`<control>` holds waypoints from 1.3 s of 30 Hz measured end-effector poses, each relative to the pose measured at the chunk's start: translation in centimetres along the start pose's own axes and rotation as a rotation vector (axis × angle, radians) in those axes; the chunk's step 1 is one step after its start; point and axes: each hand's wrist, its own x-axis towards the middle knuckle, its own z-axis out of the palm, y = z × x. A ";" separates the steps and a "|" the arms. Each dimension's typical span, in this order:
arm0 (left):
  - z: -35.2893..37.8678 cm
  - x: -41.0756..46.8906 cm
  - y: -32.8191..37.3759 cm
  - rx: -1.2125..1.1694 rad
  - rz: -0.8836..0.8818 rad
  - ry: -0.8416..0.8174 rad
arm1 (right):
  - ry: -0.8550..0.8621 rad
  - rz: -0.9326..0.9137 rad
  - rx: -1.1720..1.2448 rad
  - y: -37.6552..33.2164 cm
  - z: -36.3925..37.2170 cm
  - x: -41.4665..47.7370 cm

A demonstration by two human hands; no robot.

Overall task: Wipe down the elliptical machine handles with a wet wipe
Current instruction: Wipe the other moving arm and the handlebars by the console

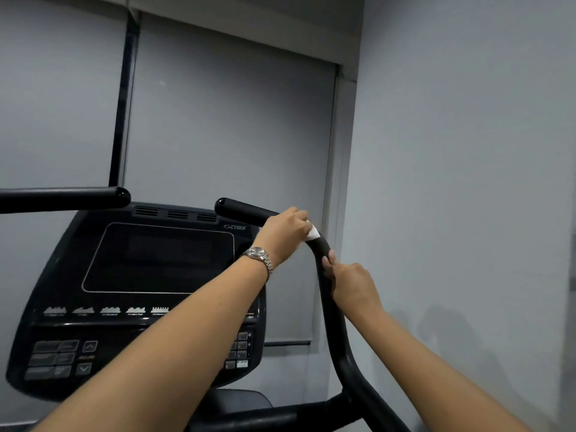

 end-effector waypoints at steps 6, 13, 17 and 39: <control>0.2 -0.4 0.5 0.049 0.029 0.076 | -0.009 0.009 0.016 -0.1 0.2 0.2; 0.2 -1.1 -0.6 0.094 0.154 0.128 | -0.001 -0.027 -0.027 -0.4 -0.5 -0.3; -0.5 -2.7 -3.5 0.170 0.121 0.164 | 0.020 -0.026 -0.007 -0.8 -1.0 -0.5; -0.3 -3.4 -4.0 0.025 -0.043 0.122 | -0.018 0.015 -0.084 -1.2 -0.6 -0.5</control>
